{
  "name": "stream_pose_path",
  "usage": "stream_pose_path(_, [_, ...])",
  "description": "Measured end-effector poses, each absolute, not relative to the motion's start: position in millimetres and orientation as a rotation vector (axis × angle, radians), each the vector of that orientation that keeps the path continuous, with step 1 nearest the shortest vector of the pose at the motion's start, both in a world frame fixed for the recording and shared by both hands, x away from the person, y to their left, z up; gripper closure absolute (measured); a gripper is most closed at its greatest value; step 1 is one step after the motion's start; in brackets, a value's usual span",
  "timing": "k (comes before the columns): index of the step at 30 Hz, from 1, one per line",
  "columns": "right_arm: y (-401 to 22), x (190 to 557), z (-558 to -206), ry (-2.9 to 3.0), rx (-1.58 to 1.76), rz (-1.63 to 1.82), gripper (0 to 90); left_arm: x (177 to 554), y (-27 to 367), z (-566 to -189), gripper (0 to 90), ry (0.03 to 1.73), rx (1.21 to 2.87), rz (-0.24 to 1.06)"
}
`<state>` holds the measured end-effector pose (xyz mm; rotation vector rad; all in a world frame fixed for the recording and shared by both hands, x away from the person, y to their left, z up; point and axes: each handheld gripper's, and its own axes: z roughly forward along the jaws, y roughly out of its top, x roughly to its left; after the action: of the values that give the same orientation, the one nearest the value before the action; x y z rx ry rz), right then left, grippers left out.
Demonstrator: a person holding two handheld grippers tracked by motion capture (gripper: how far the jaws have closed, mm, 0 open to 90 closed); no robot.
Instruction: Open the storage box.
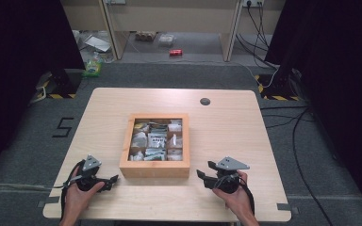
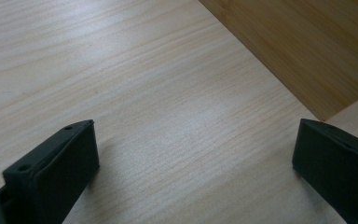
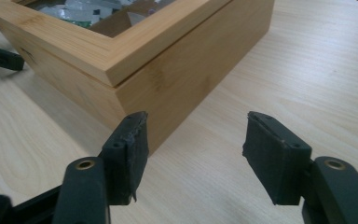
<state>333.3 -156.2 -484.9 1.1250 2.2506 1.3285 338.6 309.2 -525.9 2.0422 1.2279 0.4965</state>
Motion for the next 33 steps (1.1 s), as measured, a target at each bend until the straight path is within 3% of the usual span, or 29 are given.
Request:
stream_pose_path(25, [-126.1, 331.5, -481.3, 2.313, 0.961, 1.391, 61.3, 338.6, 309.2, -525.9, 0.0, 1.228, 2.042, 0.497])
stream_pose_path(33, [-115.6, 333.0, -483.4, 2.328, 0.936, 1.360, 61.9, 338.6, 309.2, -525.9, 0.0, 1.228, 2.042, 0.497])
